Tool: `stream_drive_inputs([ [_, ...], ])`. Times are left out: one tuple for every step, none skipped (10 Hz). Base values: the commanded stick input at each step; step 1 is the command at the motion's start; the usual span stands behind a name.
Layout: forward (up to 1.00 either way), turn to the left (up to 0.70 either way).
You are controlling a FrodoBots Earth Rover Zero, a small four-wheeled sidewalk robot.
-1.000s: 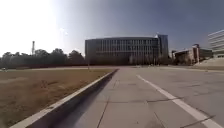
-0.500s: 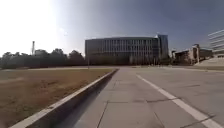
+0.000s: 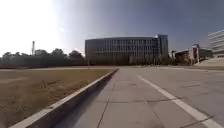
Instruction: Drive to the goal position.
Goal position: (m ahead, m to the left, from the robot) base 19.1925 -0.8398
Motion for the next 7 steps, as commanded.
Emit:
stream_drive_inputs([
  [0.05,0.00],
  [0.05,0.00],
  [0.05,0.00],
  [0.05,0.00],
  [0.05,0.00],
  [0.05,0.00],
  [0.05,0.00],
])
